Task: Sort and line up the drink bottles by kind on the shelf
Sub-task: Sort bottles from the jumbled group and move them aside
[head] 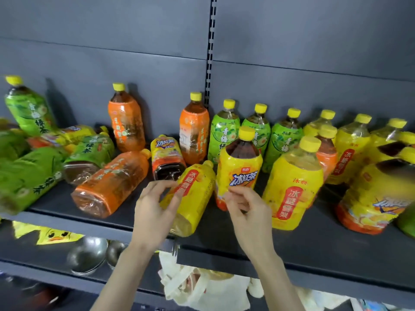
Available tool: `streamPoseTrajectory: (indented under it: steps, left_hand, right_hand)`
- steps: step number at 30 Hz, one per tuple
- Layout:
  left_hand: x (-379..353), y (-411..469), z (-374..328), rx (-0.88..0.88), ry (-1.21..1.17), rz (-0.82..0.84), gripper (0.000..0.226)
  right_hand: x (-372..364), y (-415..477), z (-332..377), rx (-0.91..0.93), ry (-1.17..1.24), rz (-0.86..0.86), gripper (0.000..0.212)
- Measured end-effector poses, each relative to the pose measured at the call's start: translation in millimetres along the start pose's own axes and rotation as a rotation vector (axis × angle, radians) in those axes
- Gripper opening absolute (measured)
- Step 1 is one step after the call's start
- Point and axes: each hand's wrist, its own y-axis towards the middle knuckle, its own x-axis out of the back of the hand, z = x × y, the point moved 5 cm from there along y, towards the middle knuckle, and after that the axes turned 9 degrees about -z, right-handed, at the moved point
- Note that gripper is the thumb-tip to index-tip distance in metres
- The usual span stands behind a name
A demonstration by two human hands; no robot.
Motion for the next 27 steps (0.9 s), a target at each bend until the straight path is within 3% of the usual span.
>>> streamPoseTrajectory:
  steps: [2, 6, 10, 16, 18, 23, 27]
  left_hand:
    - [4, 9, 22, 0.068, -0.02, 0.067, 0.013]
    - [2, 23, 50, 0.147, -0.048, 0.278, 0.043]
    - [-8, 29, 60, 0.244, -0.15, 0.51, 0.036]
    - [-21, 34, 75, 0.405, -0.263, 0.76, 0.062]
    - [-22, 34, 75, 0.439, -0.33, 0.805, 0.06]
    - [-18, 30, 67, 0.389, -0.438, 0.803, 0.052]
    - [-11, 29, 58, 0.289, -0.501, 0.788, 0.041]
  right_hand:
    - [-24, -5, 3, -0.044, 0.004, -0.007, 0.011]
    - [-61, -14, 2, -0.137, -0.05, -0.067, 0.017]
    - [-73, -17, 2, -0.26, -0.147, -0.188, 0.031]
    - [-91, -17, -18, -0.617, -0.128, -0.069, 0.05]
    - [-93, -15, -22, -0.623, -0.129, -0.065, 0.054]
    - [-91, -18, -17, -0.551, 0.041, -0.085, 0.034]
    - [-87, -17, -6, -0.391, 0.126, -0.062, 0.04]
